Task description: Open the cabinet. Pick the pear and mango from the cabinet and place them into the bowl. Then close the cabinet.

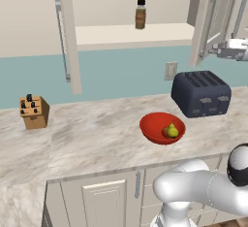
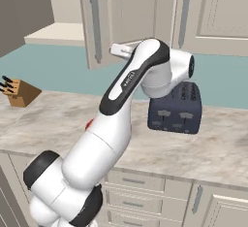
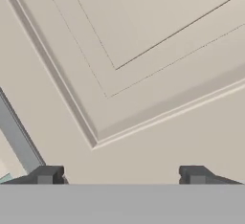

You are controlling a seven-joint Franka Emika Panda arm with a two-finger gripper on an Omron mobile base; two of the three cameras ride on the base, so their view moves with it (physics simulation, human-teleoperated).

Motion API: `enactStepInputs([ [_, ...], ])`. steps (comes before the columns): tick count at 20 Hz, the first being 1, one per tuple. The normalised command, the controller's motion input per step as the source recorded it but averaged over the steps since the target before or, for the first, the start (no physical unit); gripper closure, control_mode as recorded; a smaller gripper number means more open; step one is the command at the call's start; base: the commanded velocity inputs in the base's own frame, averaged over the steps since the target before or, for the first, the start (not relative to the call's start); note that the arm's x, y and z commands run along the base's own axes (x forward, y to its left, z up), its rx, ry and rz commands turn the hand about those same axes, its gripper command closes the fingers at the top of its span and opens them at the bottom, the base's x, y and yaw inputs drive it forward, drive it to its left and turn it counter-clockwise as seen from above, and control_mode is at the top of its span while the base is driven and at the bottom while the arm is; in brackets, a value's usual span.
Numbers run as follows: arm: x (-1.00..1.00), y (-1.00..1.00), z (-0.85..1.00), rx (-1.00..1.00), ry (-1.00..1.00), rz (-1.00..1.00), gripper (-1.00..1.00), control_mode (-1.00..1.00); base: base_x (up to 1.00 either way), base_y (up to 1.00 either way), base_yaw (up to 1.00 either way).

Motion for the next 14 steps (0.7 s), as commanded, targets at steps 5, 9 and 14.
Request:
enactStepInputs([
  [5, 0.36, 0.29, 0.0, 0.0, -0.01, -0.04, -1.0, -1.0, 0.0, 0.0, 0.0],
  [9, 0.53, 0.24, 0.0, 0.0, 0.0, -0.07, -1.0, -1.0, 0.0, 0.0, 0.0],
  [14, 0.53, 0.21, 0.0, 0.0, 0.0, -0.09, -1.0, -1.0, 0.0, 0.0, 0.0],
])
